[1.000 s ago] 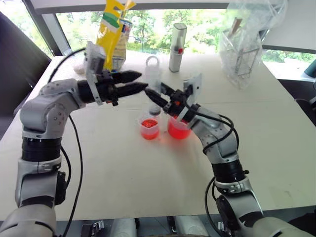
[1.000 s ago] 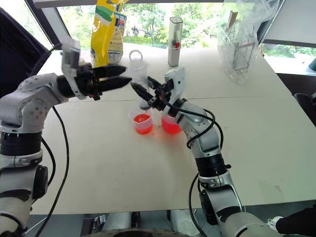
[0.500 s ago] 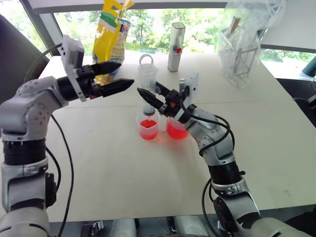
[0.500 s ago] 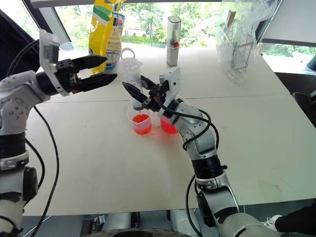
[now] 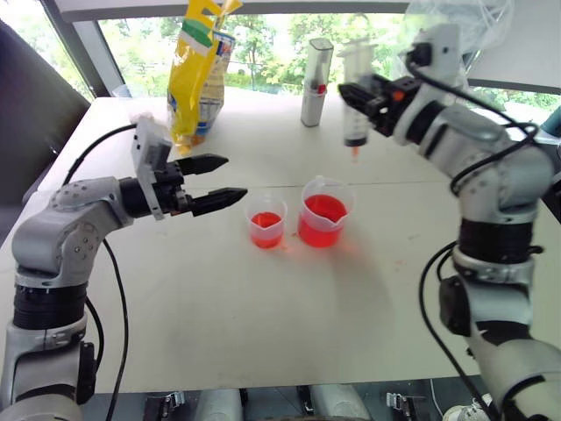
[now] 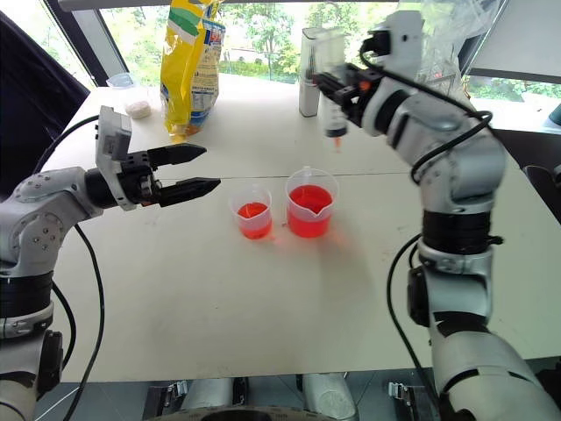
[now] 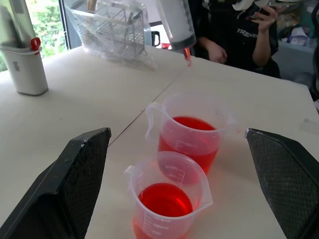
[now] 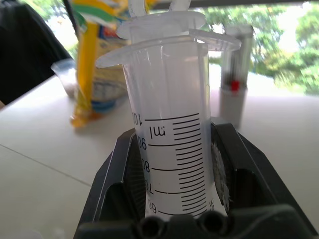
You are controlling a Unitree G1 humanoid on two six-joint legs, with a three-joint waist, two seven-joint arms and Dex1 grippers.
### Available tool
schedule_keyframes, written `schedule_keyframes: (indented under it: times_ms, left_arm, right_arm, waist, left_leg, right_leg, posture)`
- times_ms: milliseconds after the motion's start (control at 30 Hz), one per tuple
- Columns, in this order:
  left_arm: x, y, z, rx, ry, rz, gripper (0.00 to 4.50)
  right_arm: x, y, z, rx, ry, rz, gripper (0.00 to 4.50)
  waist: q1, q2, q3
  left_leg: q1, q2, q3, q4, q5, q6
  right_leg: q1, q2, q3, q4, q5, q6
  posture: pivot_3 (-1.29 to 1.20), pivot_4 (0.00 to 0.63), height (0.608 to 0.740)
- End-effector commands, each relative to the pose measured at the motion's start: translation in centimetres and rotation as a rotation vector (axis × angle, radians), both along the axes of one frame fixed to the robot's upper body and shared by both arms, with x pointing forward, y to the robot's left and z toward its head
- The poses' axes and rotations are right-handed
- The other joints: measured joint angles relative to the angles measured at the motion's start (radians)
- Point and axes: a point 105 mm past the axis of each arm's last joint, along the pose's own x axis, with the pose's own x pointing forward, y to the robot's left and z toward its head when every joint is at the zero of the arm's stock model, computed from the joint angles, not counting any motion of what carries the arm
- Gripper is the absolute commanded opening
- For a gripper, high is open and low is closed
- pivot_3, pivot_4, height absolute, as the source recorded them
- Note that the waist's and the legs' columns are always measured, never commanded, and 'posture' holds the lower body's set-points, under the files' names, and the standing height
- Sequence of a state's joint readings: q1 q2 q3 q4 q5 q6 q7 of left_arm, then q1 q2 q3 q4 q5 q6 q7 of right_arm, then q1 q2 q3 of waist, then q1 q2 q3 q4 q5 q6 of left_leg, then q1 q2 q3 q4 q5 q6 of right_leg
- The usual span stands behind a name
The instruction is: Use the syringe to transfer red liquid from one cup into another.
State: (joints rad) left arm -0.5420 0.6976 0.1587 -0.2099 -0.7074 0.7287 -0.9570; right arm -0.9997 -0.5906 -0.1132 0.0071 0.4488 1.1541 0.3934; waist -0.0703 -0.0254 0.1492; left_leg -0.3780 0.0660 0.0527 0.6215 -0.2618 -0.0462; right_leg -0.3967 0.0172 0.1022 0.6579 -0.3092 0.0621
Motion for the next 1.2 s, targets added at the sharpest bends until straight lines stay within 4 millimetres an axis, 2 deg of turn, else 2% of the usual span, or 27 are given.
schedule_keyframes:
  times_ms: [33,67,133,233,367,533,567,733,833,967,1100,1200]
  left_arm:
    - [-0.6,-0.6,0.5,-0.003,-0.046,-0.031,4.44]
    - [-0.6,-0.7,0.4,-0.003,-0.046,-0.031,4.44]
    - [-0.7,-0.9,0.2,-0.003,-0.047,-0.034,4.44]
    - [-0.8,-1.1,0.1,-0.002,-0.049,-0.035,4.44]
    - [-1.0,-1.1,0.1,-0.001,-0.049,-0.032,4.44]
    - [-1.2,-1.3,-0.1,0.007,-0.047,-0.028,4.44]
    - [-1.2,-1.3,-0.1,0.009,-0.047,-0.028,4.49]
    - [-1.3,-1.3,-0.2,0.011,-0.040,-0.026,4.50]
    - [-1.4,-1.2,-0.2,0.011,-0.035,-0.027,4.50]
    - [-1.5,-1.0,-0.3,0.017,-0.028,-0.026,4.50]
    - [-1.9,-0.5,-0.5,0.030,-0.008,-0.020,4.50]
    - [-2.3,-0.2,-0.9,0.048,0.005,-0.011,4.50]
  right_arm:
    - [0.0,-1.7,-3.3,-0.100,0.243,-0.078,1.39]
    - [-0.1,-2.1,-4.5,-0.103,0.304,-0.085,1.39]
    - [-0.4,-3.2,-8.2,-0.123,0.475,-0.115,1.39]
    - [-0.6,-3.8,-11.1,-0.148,0.592,-0.148,1.39]
    - [-0.7,-4.2,-13.2,-0.148,0.695,-0.170,1.39]
    - [-0.7,-4.4,-14.5,-0.157,0.727,-0.181,1.39]
    - [-0.7,-4.4,-14.6,-0.156,0.727,-0.183,1.89]
    - [-0.7,-4.5,-13.8,-0.148,0.696,-0.177,4.44]
    - [-0.8,-4.5,-12.4,-0.182,0.626,-0.146,4.44]
    - [-1.9,-4.3,-9.4,-0.247,0.472,-0.040,4.44]
    - [-5.2,-2.6,-5.2,-0.248,0.301,0.180,4.44]
    - [-8.1,-1.8,-3.6,-0.260,0.242,0.316,4.44]
  waist:
    - [-0.002,0.000,0.000]
    - [-0.002,0.000,0.000]
    - [-0.001,0.001,0.000]
    - [0.001,0.000,0.000]
    - [0.001,0.000,0.000]
    - [0.001,0.000,-0.001]
    - [0.001,0.000,-0.001]
    - [0.001,0.000,-0.001]
    - [0.001,0.000,-0.001]
    - [0.005,0.000,-0.001]
    - [0.004,0.000,-0.001]
    - [0.002,0.001,-0.001]
  left_leg:
    - [0.001,0.000,0.002,-0.002,0.000,0.000]
    - [0.001,0.000,0.002,-0.003,0.000,0.000]
    - [0.001,0.000,0.004,-0.005,0.000,0.000]
    - [-0.003,0.000,0.003,-0.006,0.000,0.000]
    - [-0.011,0.000,0.003,-0.004,0.000,0.000]
    - [-0.011,0.000,0.002,-0.003,0.000,0.000]
    - [-0.011,0.000,0.002,-0.003,0.000,0.000]
    - [-0.011,-0.001,0.001,-0.003,0.000,0.000]
    - [-0.011,-0.001,0.001,-0.003,0.000,0.000]
    - [-0.011,0.000,0.000,-0.003,0.000,0.000]
    - [-0.011,0.000,0.000,-0.003,0.000,0.000]
    - [-0.011,0.000,-0.001,-0.003,0.000,0.000]
  right_leg:
    - [0.000,0.000,0.001,-0.001,0.000,0.000]
    - [0.000,0.001,0.002,-0.001,0.000,0.000]
    - [-0.003,0.003,0.004,-0.002,0.000,0.000]
    - [-0.005,0.004,0.003,-0.005,0.000,0.000]
    - [-0.011,0.003,0.003,-0.005,0.001,0.001]
    - [-0.010,0.004,0.002,-0.006,0.001,0.001]
    - [-0.010,0.004,0.002,-0.006,0.001,0.001]
    - [-0.009,0.004,0.001,-0.005,0.001,0.001]
    - [-0.009,0.004,0.001,-0.005,0.001,0.001]
    - [-0.009,0.004,0.001,-0.006,0.001,0.001]
    - [-0.009,0.004,0.000,-0.006,0.001,0.001]
    - [-0.009,0.004,0.000,-0.005,0.001,0.001]
  posture:
    - [0.00,0.150,0.740]
    - [0.00,0.150,0.740]
    - [0.00,0.150,0.740]
    - [0.00,0.150,0.740]
    - [0.00,0.150,0.740]
    - [0.00,0.150,0.740]
    - [0.00,0.150,0.740]
    - [0.00,0.150,0.740]
    - [0.00,0.150,0.740]
    - [0.00,0.150,0.740]
    - [0.00,0.150,0.740]
    - [0.00,0.150,0.740]
